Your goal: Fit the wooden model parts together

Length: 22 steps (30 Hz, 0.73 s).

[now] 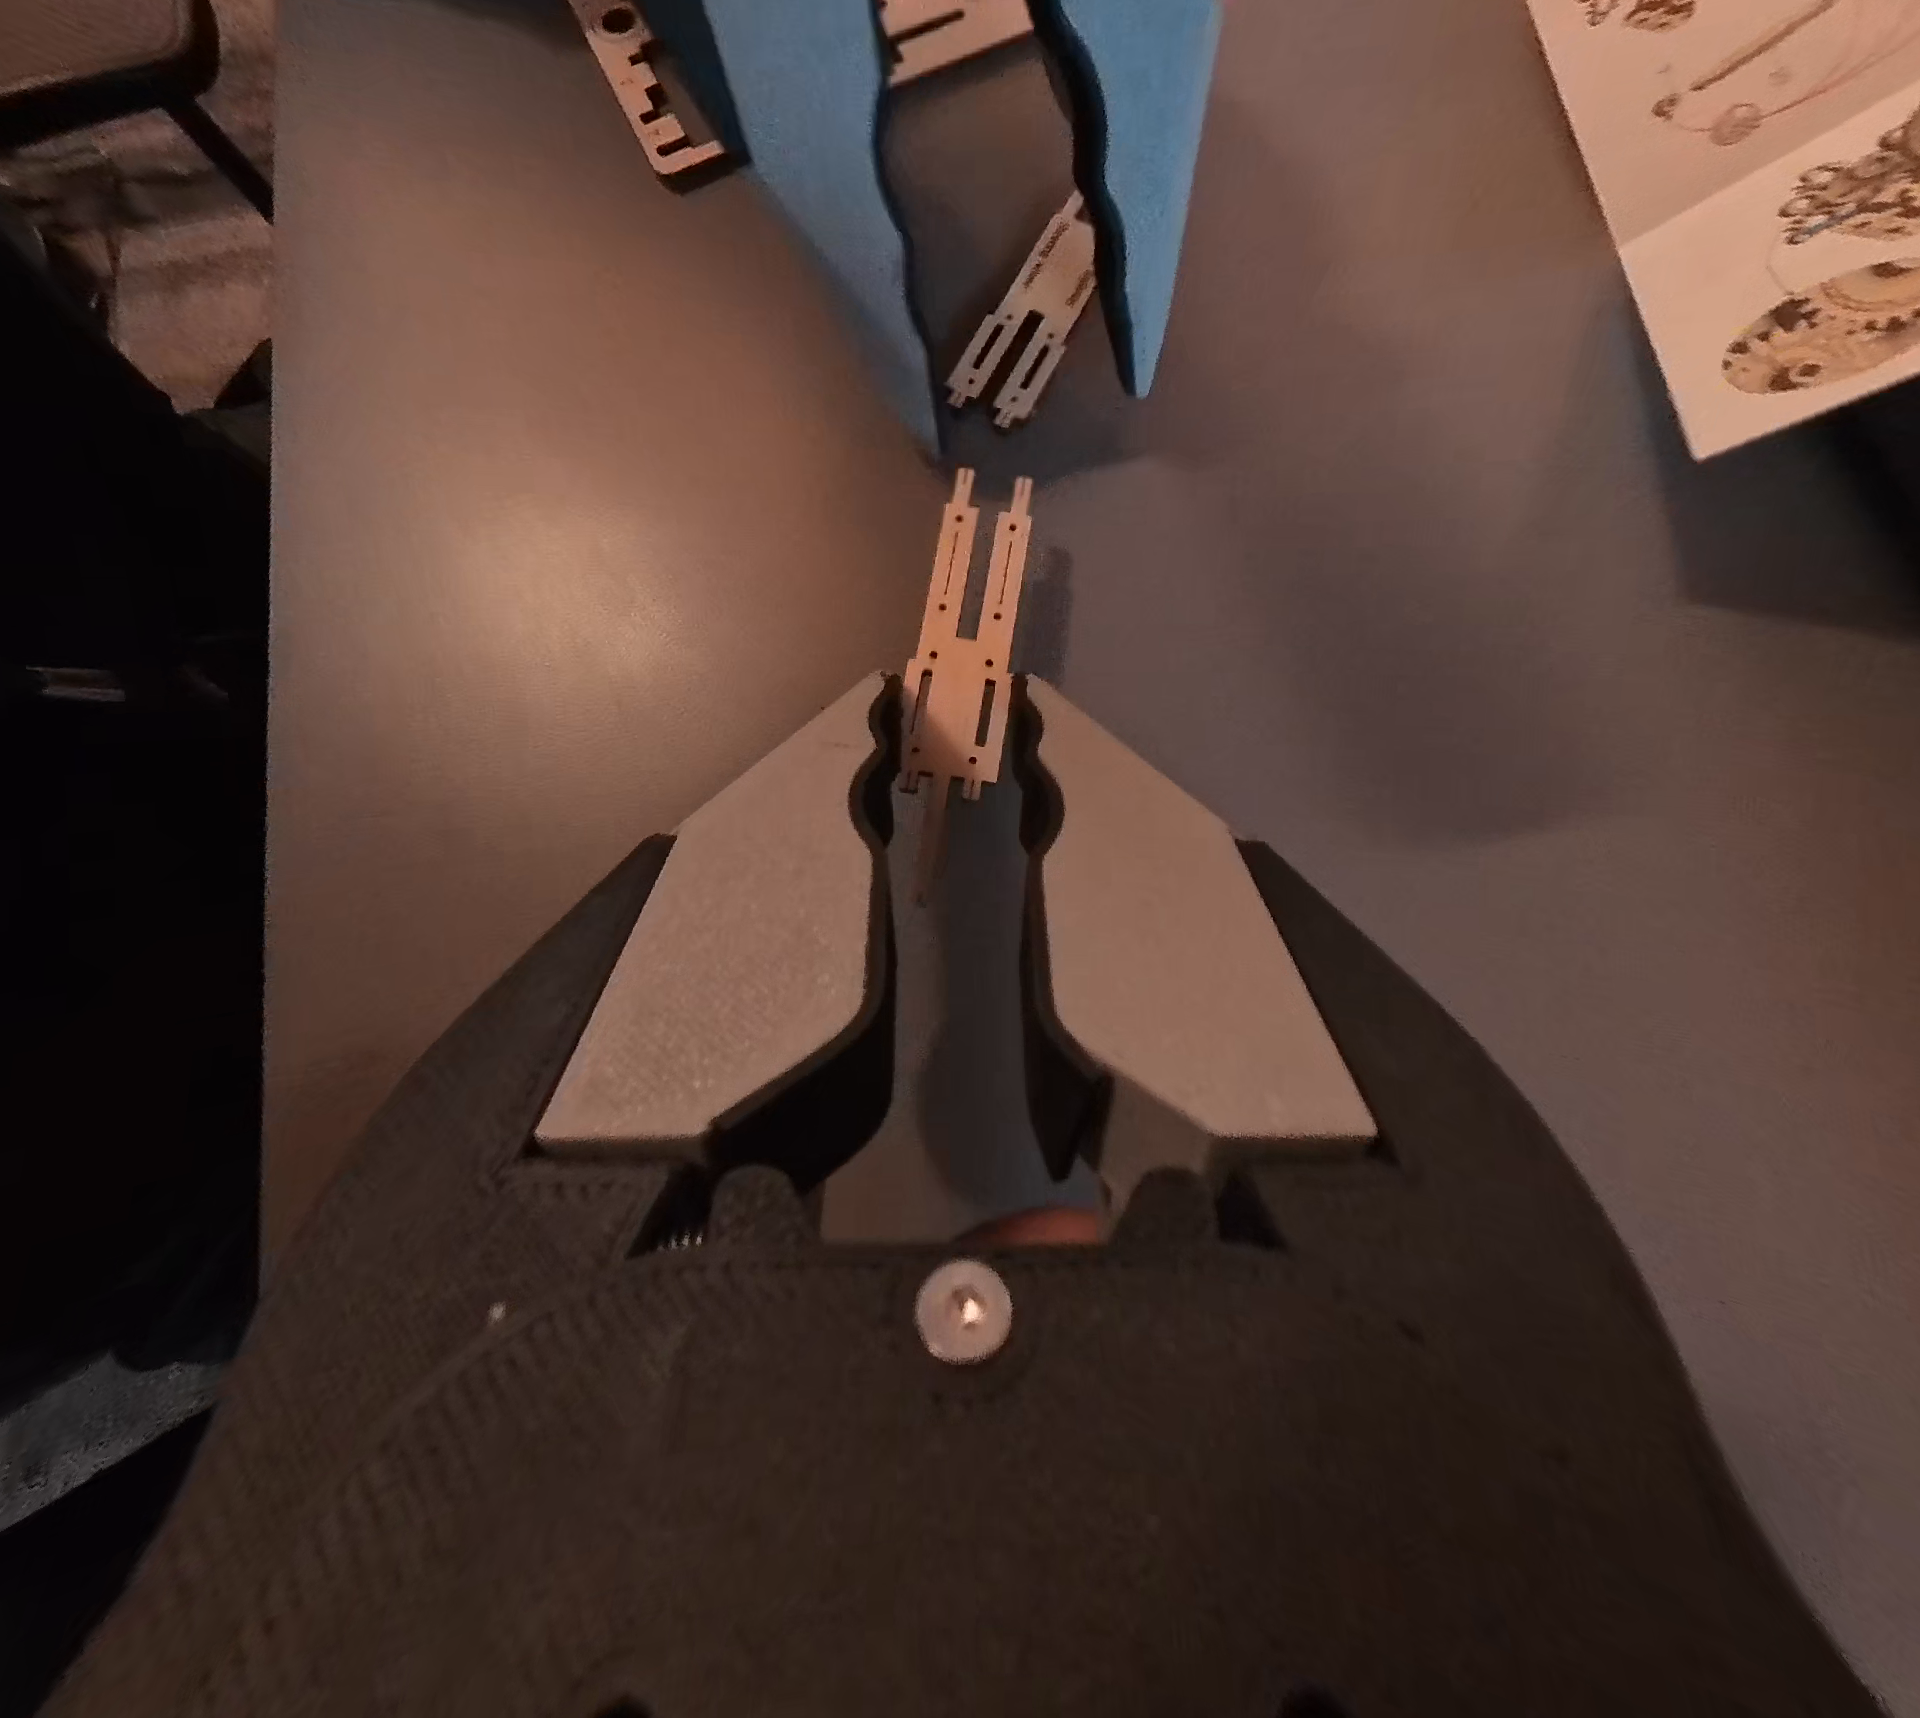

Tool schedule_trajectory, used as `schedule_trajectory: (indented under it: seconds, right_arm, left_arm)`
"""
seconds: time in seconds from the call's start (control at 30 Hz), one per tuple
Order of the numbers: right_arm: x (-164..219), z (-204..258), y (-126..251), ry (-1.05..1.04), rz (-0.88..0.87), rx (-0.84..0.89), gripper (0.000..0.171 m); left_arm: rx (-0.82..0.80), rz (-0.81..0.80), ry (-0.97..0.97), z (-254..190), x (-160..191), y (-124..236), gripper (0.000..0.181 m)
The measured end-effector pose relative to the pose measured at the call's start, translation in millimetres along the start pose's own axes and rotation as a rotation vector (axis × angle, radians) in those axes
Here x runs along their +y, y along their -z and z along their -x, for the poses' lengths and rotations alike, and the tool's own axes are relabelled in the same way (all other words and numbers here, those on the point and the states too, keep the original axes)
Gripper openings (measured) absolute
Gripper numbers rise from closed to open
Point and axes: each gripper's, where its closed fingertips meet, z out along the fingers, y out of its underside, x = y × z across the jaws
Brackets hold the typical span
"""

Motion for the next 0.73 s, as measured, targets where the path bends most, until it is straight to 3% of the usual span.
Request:
schedule_trajectory:
  seconds: [0.33, 0.73]
  right_arm:
    - [5.4, -16.4, 5.2, -0.058, -0.038, 0.025, 0.017]
    - [8.2, -27.5, 2.6, -0.095, -0.044, 0.044, 0.018]
  left_arm:
    - [-0.031, -0.302, 0.094, 2.0, -7.8, 37.6, 0.044]
    - [-0.033, -0.277, 0.08, -5.7, 11.3, 35.8, 0.046]
